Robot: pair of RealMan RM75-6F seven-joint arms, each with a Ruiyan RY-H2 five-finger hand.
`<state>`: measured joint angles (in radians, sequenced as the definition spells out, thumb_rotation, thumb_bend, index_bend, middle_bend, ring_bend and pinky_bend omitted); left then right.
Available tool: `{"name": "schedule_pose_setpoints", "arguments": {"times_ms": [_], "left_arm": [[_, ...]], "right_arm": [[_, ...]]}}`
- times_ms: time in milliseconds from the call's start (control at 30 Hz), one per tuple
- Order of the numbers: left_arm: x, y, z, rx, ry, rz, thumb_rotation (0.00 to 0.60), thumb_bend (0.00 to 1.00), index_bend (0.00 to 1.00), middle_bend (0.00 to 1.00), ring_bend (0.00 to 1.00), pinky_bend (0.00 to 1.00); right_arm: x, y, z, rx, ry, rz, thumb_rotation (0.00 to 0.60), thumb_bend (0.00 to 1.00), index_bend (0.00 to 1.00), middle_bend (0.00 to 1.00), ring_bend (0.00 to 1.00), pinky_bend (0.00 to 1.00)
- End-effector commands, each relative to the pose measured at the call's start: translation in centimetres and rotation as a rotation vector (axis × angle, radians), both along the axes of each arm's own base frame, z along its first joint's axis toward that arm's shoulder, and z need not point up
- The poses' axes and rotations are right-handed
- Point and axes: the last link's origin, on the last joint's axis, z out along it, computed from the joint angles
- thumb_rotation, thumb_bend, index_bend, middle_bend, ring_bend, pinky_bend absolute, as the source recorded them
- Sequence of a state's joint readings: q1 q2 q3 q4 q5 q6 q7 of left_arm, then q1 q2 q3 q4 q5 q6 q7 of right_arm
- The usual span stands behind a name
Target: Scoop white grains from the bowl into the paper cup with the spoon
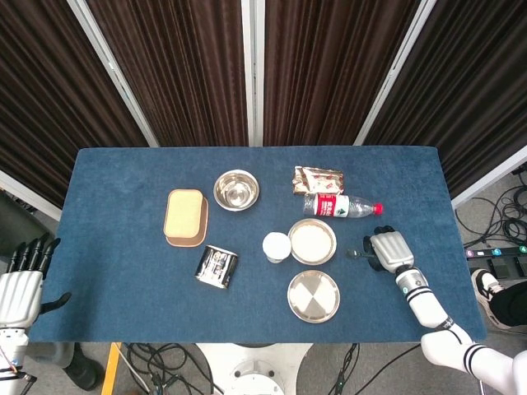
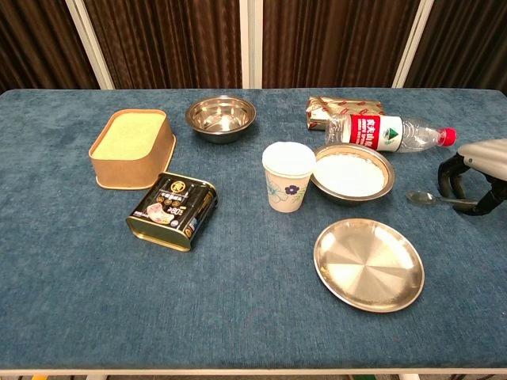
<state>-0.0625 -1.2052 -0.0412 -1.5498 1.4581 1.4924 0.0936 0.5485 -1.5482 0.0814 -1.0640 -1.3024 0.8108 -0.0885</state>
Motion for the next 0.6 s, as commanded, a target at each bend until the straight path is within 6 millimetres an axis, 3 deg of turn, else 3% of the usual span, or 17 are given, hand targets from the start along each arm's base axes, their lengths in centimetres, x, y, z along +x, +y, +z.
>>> {"name": "schedule_pose_setpoints", "arguments": {"times_ms": [33,367,600], "left_arm": [[0.0,0.0,0.0,0.000,0.001,0.000,0.600,0.00,0.11,0.06,0.01,0.01],[-0.1,0.1,-0.1,-0.003,0.000,0.001,0.600,0.00,0.11,0.06,0.01,0.01],[0.1,0.3,0.2,0.000,0.001,-0.006,0.600,0.00,0.11,0.06,0.01,0.01]], "right_arm": [[-0.1,0.0,0.1,0.002,0.004,0.000,0.600,0.28,0.50,0.53,0.21,0.20],[0.0,0.0,0.8,0.003,0.013,0.014,0.600,0.33,0.53,0.55,0.22,0.20],[1.7,-0.5,4.1,0.031,0.114,0.122,0.600,0.33,0.55,0.55,0.22,0.20]]}}
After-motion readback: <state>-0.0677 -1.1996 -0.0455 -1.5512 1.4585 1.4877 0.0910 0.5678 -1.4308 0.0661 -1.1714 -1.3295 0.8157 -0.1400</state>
